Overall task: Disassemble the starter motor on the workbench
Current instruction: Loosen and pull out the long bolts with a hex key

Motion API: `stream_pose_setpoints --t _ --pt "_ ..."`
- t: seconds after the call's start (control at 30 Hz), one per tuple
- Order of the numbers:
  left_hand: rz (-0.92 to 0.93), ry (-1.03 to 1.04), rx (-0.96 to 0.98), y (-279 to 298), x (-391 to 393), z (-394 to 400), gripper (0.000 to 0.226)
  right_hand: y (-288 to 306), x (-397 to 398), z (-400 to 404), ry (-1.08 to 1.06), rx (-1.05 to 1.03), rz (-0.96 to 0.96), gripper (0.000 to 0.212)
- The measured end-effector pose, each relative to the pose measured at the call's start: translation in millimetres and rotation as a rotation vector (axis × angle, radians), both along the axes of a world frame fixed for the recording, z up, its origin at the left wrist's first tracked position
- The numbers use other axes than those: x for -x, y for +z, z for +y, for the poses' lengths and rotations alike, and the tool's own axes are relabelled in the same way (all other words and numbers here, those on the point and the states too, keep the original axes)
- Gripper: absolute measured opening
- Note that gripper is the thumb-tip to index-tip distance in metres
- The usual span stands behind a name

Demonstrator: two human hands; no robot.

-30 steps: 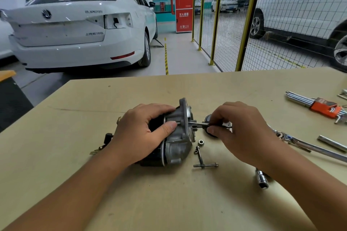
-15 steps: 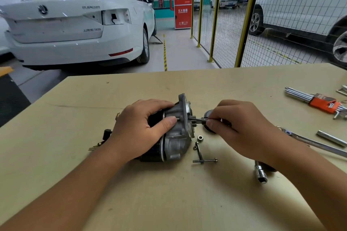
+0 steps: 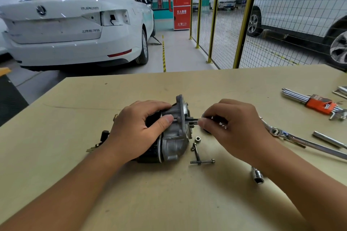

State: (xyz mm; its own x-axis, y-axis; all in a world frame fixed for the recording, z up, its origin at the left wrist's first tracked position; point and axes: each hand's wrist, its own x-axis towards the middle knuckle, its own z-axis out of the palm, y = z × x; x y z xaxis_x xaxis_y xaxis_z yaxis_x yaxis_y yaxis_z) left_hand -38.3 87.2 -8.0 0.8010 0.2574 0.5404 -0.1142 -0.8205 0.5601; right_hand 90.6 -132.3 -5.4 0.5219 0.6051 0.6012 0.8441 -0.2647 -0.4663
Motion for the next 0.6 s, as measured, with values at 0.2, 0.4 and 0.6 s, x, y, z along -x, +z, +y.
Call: stream_pose_setpoints --t 0.2,0.4,0.6 --pt "-0.013 -0.002 0.021 -2.7 -1.9 2.6 0.036 -2.3 0.9 5.8 -0.048 0.053 0.026 0.014" --pt "-0.005 -0.005 -0.007 -1.0 -1.1 1.0 0.038 5.4 2.5 2.2 -0.091 0.106 -0.146 0.01" --pt "0.015 0.03 -0.027 3.7 0.5 -4.6 0.037 7.7 4.1 1.1 -0.047 0.125 -0.069 0.012"
